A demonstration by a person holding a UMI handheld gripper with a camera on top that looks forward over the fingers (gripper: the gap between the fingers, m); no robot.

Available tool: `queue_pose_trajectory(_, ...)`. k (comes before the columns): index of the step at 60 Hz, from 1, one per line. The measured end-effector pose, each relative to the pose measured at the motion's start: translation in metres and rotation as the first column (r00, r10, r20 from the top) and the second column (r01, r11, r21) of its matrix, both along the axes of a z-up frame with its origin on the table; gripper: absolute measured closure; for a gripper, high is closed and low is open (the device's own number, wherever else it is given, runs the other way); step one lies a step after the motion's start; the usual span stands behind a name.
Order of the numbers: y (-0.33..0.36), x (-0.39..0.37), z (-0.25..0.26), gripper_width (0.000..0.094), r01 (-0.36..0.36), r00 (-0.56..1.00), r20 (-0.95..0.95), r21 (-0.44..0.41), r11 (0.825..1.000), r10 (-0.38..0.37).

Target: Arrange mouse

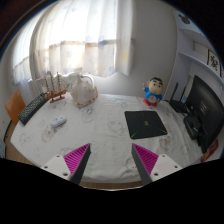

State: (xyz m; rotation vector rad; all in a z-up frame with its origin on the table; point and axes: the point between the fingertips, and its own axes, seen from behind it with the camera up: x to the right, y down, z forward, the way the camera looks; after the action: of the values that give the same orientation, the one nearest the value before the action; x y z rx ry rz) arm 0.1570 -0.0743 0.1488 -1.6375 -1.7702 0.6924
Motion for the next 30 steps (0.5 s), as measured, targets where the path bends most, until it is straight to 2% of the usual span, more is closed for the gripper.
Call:
queue_pose_trajectory(7, -0.026, -0.002, -0.004, 0.0082, -0.014, 1.000, 0.003, -0.009, 1.000, 0.014)
queue_pose_trajectory(30, -0.191, -0.003, -0.019, 0.0084, -0.036, 0.999, -0.001, -0.018, 0.999, 0.036)
